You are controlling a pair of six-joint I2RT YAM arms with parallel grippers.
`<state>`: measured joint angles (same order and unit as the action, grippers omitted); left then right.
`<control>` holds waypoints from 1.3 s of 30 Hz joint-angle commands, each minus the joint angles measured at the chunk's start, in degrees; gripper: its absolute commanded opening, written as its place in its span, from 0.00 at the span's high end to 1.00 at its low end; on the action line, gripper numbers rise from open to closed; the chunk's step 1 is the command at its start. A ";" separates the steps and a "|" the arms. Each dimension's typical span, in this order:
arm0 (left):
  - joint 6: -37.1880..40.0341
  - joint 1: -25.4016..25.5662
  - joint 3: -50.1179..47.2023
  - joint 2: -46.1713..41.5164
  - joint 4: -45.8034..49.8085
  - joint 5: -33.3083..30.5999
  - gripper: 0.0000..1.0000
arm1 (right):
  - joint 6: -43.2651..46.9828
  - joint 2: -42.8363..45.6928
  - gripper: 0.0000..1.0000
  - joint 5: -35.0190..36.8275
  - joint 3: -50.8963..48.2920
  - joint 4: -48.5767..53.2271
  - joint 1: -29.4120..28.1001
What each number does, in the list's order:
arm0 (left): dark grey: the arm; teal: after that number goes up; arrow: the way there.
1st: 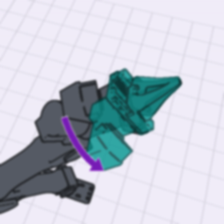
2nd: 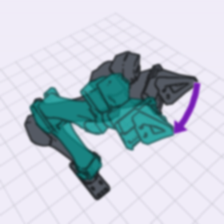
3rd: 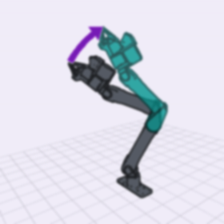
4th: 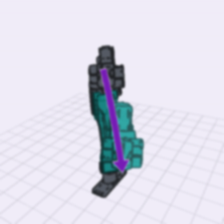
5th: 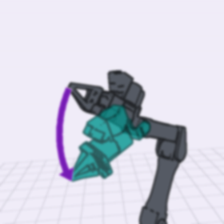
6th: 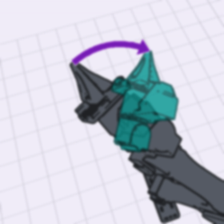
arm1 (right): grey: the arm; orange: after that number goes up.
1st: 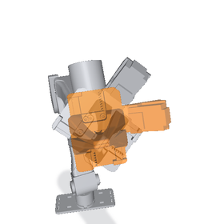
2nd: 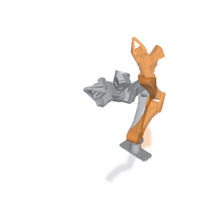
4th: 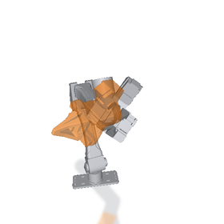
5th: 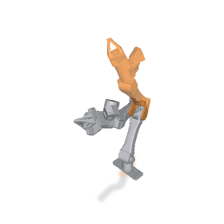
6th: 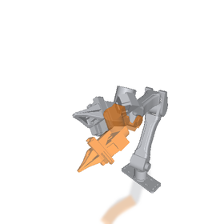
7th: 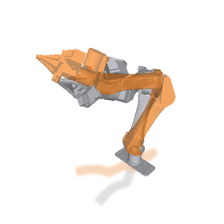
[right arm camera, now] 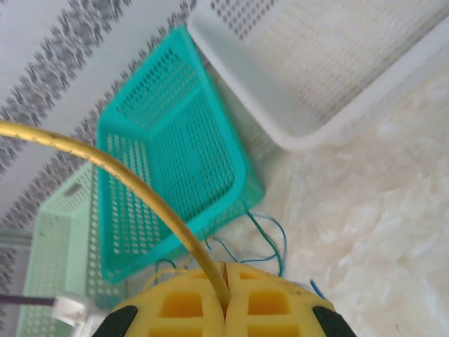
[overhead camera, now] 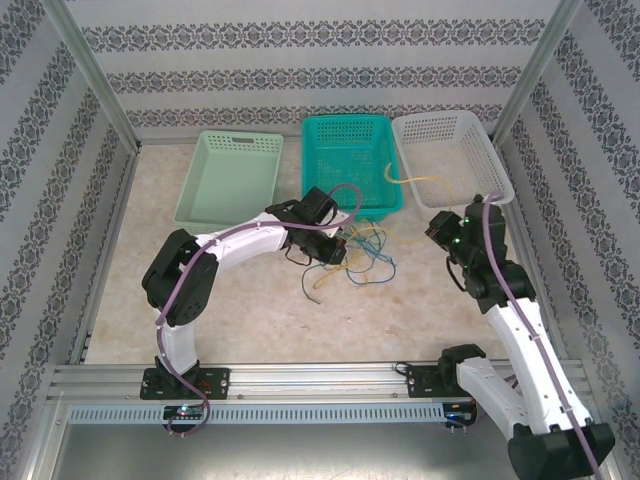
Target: Untangle the cables
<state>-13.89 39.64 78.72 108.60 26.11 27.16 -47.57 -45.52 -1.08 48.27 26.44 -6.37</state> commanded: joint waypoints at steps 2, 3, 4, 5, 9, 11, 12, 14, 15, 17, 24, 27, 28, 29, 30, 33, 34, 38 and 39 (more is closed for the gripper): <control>1.94 -0.61 -0.76 -0.82 0.94 -0.27 1.00 | -3.33 2.05 1.00 -9.66 3.01 -5.47 5.78; 2.07 -0.61 -0.76 -0.45 1.06 -0.31 1.00 | -4.77 1.98 1.00 -11.29 3.05 -6.95 6.61; 2.15 -0.61 -0.76 -0.17 1.09 -0.21 1.00 | -6.16 1.65 1.00 -12.80 3.16 -8.39 7.23; 2.28 -0.60 -0.76 0.09 1.29 -0.22 1.00 | -7.01 1.13 1.00 -13.73 3.48 -9.29 7.42; 2.69 -0.61 -1.01 0.10 1.47 -0.34 1.00 | -8.30 -1.87 1.00 -16.02 4.60 -10.58 7.38; 3.15 -0.61 -1.22 -0.07 1.79 -0.70 1.00 | -10.60 -2.46 1.00 -16.55 3.53 -14.18 7.46; 3.48 -0.57 -1.24 -0.13 1.97 -0.74 1.00 | -11.93 -2.56 1.00 -16.52 2.98 -16.35 7.60; 4.03 -0.61 -1.45 -0.38 2.15 -0.71 1.00 | -13.30 -3.68 1.00 -15.10 3.39 -18.60 7.67; 4.18 -0.62 -1.55 -0.55 2.02 -0.77 1.00 | -13.35 -4.59 1.00 -14.69 4.10 -18.50 7.60; 4.55 -0.61 -1.73 -0.92 1.63 -0.46 1.00 | -13.48 -7.28 1.00 -14.35 4.97 -18.98 7.45; 4.49 -0.61 -2.54 -2.00 -0.45 1.20 1.00 | -17.37 -16.25 1.00 -7.47 3.29 -25.64 2.45; 4.70 -0.61 -3.21 -2.68 -1.07 1.65 1.00 | -19.83 -22.18 1.00 -5.84 4.18 -28.79 0.33; 4.88 -0.61 -3.38 -2.93 -1.02 1.71 1.00 | -20.26 -24.76 1.00 -6.12 5.24 -29.63 -0.21; 5.00 -0.61 -3.50 -3.11 -0.97 1.63 1.00 | -20.29 -27.44 1.00 -6.61 6.71 -29.80 -0.87; 5.10 -0.61 -3.44 -3.26 -0.85 1.52 1.00 | -19.91 -30.22 1.00 -6.78 8.39 -29.44 -1.48; 5.28 -0.61 -3.44 -3.57 -0.62 1.23 1.00 | -20.13 -37.66 1.00 -7.54 12.87 -28.46 -2.49; 5.30 -0.61 -3.55 -3.73 -0.62 1.17 1.00 | -20.52 -39.72 1.00 -7.98 13.92 -28.46 -2.57; 5.63 -0.58 -3.81 -4.42 -0.94 1.37 1.00 | -21.03 -47.52 1.00 -9.75 18.71 -27.20 -3.13; 5.71 -0.61 -3.75 -4.47 -0.93 1.37 1.00 | -20.74 -49.19 1.00 -10.06 20.07 -26.65 -3.50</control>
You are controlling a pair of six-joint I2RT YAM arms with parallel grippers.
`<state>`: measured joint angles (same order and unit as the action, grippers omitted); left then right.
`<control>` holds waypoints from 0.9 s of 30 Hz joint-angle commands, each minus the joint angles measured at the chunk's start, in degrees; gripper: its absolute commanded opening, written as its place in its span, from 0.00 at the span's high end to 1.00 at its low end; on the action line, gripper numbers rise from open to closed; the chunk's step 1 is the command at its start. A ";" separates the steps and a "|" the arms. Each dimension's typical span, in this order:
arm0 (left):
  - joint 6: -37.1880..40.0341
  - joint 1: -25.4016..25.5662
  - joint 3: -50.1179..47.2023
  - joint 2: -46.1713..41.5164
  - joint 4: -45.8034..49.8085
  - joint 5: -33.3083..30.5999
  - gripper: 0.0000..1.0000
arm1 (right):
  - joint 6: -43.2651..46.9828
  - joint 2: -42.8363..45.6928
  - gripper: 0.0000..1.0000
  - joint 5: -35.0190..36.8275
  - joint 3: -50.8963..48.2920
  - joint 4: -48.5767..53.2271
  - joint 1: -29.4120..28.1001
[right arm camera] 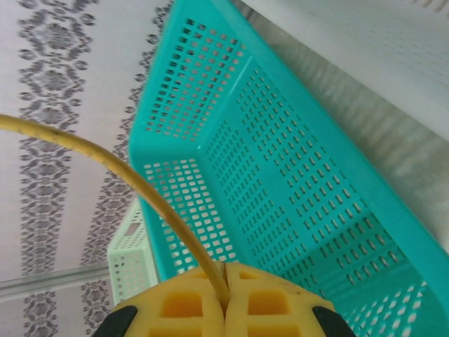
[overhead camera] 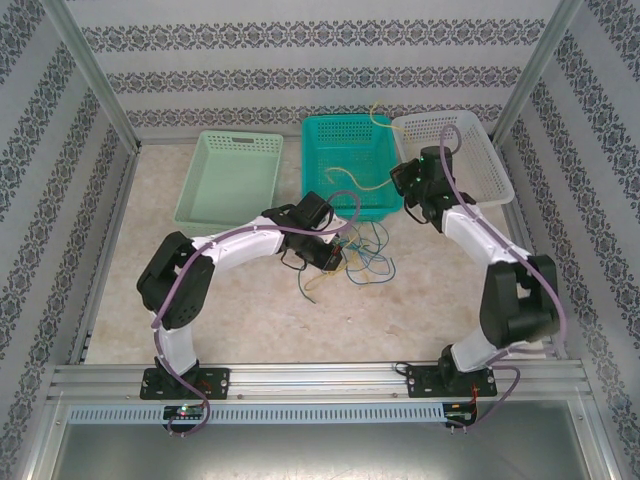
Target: Untangle the cables
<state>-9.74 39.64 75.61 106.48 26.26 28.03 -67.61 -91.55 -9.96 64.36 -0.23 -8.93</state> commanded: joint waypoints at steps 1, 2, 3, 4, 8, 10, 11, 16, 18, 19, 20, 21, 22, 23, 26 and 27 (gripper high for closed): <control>1.65 -0.58 -0.57 -2.33 -0.95 0.45 1.00 | -0.51 -4.14 1.00 -1.27 4.79 0.22 -1.16; 1.72 -0.61 -0.53 -2.33 -0.93 0.57 1.00 | -0.33 -4.83 1.00 -1.14 5.31 0.20 -1.35; 1.82 -0.61 -0.49 -2.33 -0.91 0.45 1.00 | -0.16 -5.17 1.00 -0.75 5.43 -0.15 -1.64; 1.80 -0.63 -0.47 -2.33 -0.86 0.59 1.00 | -0.06 -5.07 1.00 -0.48 5.26 -0.29 -1.70; 1.56 -0.61 -0.78 -1.93 -1.39 1.14 1.00 | 0.64 -4.16 1.00 0.55 4.97 0.14 -1.70; 1.52 -0.55 -0.38 -1.31 -1.05 1.67 1.00 | 1.75 -4.88 1.00 -0.12 6.37 1.76 -1.79; 1.65 -0.56 -0.29 -1.16 -0.95 1.80 1.00 | 2.12 -5.58 0.98 -0.65 7.06 2.36 -1.92; 1.74 -0.61 -0.42 -1.79 -0.99 1.42 1.00 | 7.59 -11.74 0.92 -1.89 15.35 10.94 -3.85; 1.65 -0.59 -0.43 -2.19 -1.03 1.11 1.00 | 9.20 -14.15 0.88 -1.75 18.26 14.03 -4.58; 1.74 -0.61 -0.48 -2.40 -0.98 1.06 1.00 | 9.58 -14.87 0.84 -1.32 19.03 14.93 -4.89; 1.74 -0.61 -0.47 -2.58 -0.95 1.02 1.00 | 9.55 -15.51 0.71 -0.53 19.39 15.54 -5.03; 1.78 -0.62 -0.47 -2.74 -0.95 0.99 1.00 | 9.42 -15.88 0.63 0.03 19.40 15.61 -5.07; 1.87 -0.61 -0.55 -2.97 -0.95 0.91 1.00 | 9.26 -16.24 0.59 0.41 19.32 15.43 -5.09; 1.92 -0.61 -0.65 -3.10 -0.97 1.05 1.00 | 9.28 -16.46 0.55 0.58 19.31 15.34 -5.09; 2.18 -0.61 -0.90 -3.55 -0.86 0.87 1.00 | 9.44 -16.35 0.41 0.66 19.74 15.49 -5.16; 2.13 -0.60 -0.91 -3.56 -0.78 0.74 1.00 | 9.44 -16.01 0.39 0.93 19.75 15.52 -5.13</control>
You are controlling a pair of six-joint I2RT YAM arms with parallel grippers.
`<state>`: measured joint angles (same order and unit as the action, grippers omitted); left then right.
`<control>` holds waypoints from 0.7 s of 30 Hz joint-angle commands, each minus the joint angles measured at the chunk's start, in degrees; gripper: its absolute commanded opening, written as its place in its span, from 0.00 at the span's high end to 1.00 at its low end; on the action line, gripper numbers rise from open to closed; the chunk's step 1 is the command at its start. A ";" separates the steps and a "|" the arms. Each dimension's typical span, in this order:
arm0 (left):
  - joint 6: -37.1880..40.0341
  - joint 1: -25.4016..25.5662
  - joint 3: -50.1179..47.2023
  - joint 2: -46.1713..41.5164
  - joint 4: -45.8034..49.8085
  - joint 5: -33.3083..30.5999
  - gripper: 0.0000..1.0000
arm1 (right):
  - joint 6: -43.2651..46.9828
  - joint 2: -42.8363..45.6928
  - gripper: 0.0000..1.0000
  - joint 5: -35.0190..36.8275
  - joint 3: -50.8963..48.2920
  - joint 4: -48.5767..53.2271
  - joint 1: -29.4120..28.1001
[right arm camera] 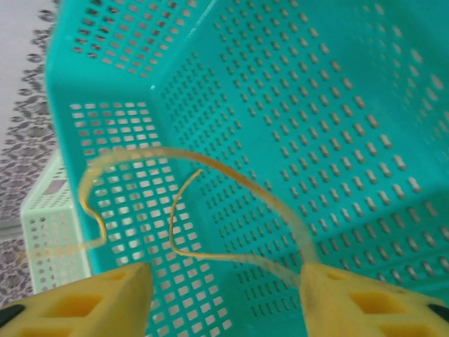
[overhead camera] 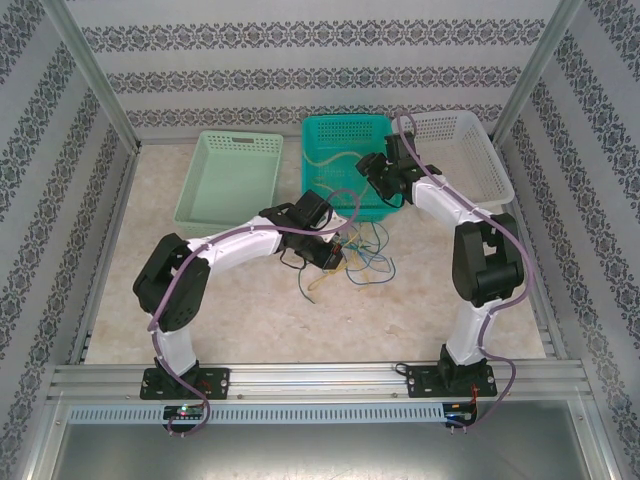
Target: Untangle the cables
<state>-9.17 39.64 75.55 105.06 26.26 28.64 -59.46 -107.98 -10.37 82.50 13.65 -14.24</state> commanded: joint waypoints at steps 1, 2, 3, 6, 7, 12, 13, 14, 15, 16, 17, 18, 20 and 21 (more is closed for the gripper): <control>1.61 -0.61 -0.84 -2.22 -0.69 0.13 1.00 | 1.45 0.85 0.36 1.94 1.71 1.64 0.11; 1.61 -0.61 -0.84 -2.22 -0.69 0.15 1.00 | 1.76 1.22 0.36 2.55 2.01 1.94 0.17; 1.54 -0.61 -0.84 -2.31 -0.69 0.18 1.00 | 2.33 1.49 0.35 2.89 2.55 2.34 0.29; 1.35 -0.61 -0.57 -2.31 -0.77 0.44 0.99 | 3.80 1.65 0.26 3.08 5.02 4.37 0.36; 1.26 -0.59 -0.58 -2.40 -0.77 0.46 0.99 | 4.44 1.72 0.24 3.01 5.71 4.86 0.43; 1.08 -0.61 -0.58 -2.67 -0.84 0.09 0.98 | 7.33 2.21 0.23 2.20 7.62 6.40 0.18; 1.09 -0.59 -0.50 -2.66 -0.77 0.09 0.98 | 8.02 2.08 0.23 1.71 8.33 6.99 0.12; 1.04 -0.61 -0.49 -2.69 -0.77 0.05 0.98 | 8.65 1.92 0.23 1.33 8.97 7.36 0.12; 1.00 -0.55 -0.40 -2.67 -0.79 0.10 0.98 | 9.69 1.61 0.23 0.74 10.15 8.24 0.07; 1.04 -0.61 -0.36 -2.71 -0.82 0.14 0.98 | 10.20 1.40 0.23 0.64 10.90 8.85 -0.03; 0.91 -0.61 -0.31 -2.67 -0.86 0.15 0.98 | 10.78 1.29 0.24 0.41 11.48 8.92 -0.01; 0.87 -0.61 -0.31 -2.68 -0.86 0.10 0.98 | 11.03 1.15 0.27 -0.25 11.54 7.95 -0.01; 0.73 -0.61 -0.40 -2.67 -1.03 0.05 0.98 | 11.20 0.55 0.40 -2.18 12.00 6.56 -0.04; 0.65 -0.61 -0.39 -2.66 -1.08 0.08 0.98 | 11.36 -0.05 0.48 -3.50 12.75 6.38 -0.08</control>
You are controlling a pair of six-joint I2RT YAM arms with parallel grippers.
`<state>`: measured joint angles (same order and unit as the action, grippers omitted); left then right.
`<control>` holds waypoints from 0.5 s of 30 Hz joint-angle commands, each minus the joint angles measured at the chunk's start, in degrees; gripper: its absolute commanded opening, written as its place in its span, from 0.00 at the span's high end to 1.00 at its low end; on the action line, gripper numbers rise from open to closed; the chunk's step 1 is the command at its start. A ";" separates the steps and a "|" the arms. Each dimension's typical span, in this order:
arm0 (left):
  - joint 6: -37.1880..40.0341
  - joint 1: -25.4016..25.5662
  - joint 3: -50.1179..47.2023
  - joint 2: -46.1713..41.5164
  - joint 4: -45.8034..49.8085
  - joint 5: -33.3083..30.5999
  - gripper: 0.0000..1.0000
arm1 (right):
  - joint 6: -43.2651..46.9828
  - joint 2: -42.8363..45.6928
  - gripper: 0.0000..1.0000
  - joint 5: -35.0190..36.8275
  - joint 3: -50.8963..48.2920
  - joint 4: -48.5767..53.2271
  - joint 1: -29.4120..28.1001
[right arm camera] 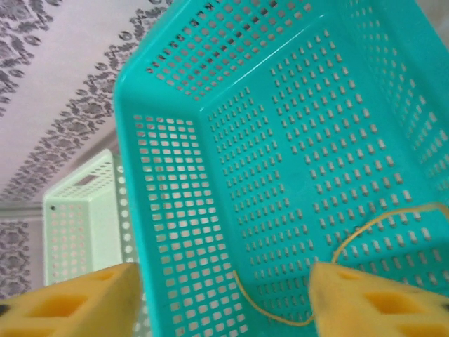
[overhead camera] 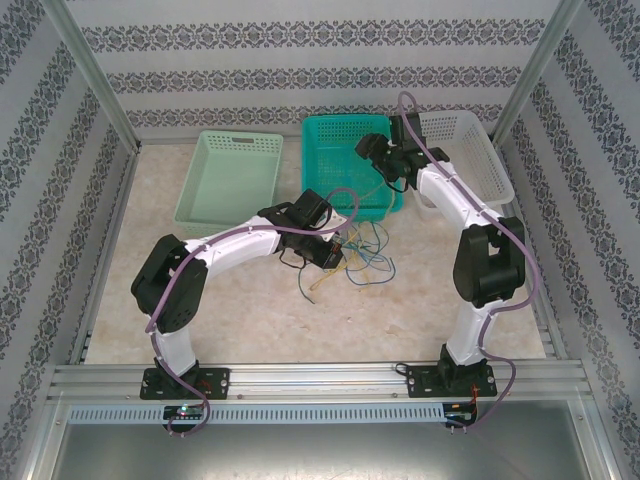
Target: Untangle the cables
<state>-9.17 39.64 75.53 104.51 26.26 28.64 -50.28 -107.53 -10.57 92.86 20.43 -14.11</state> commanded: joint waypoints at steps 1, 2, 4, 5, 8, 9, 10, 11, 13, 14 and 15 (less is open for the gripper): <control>0.64 -0.61 -0.46 -2.12 -0.97 -0.02 0.98 | 2.16 -1.10 0.55 -4.26 3.08 -0.24 -0.21; 0.60 -0.55 -0.55 -2.20 -0.97 -0.10 0.98 | 2.04 -1.60 0.64 -4.99 3.73 -0.05 -0.17; 0.64 -0.60 -0.73 -2.37 -0.82 -0.22 0.97 | 1.88 -2.07 0.74 -5.35 4.05 0.01 -0.26; 0.67 -0.59 -0.84 -2.46 -0.73 -0.30 0.97 | 2.06 -2.07 0.75 -5.13 4.04 0.17 -0.37; 0.82 -0.61 -0.98 -2.73 -0.34 -0.71 0.95 | 4.60 -1.10 0.50 -4.24 4.08 1.88 -0.51; 0.90 -0.61 -1.00 -2.80 -0.27 -0.69 0.93 | 6.07 -0.43 0.49 -3.59 3.93 3.03 -0.56; 0.99 -0.66 -0.92 -2.69 -0.17 -0.72 0.92 | 7.28 0.11 0.49 -2.78 3.86 4.19 -0.56; 1.21 -0.61 -0.83 -2.58 0.08 -0.62 0.91 | 9.65 1.30 0.48 -0.94 3.47 6.72 -0.65; 1.27 -0.61 -0.82 -2.56 0.39 -1.01 0.91 | 13.01 4.14 0.48 2.73 0.46 10.23 -0.82; 1.26 -0.61 -1.10 -2.57 0.37 -1.22 0.91 | 14.08 5.96 0.50 3.24 -2.78 10.45 -0.75; 1.26 -0.61 -1.31 -2.72 0.28 -1.31 0.91 | 14.82 8.18 0.51 3.80 -6.53 10.47 -0.88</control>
<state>-9.17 39.64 75.33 103.85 26.30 28.18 -41.52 -105.75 -11.11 92.49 25.30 -14.31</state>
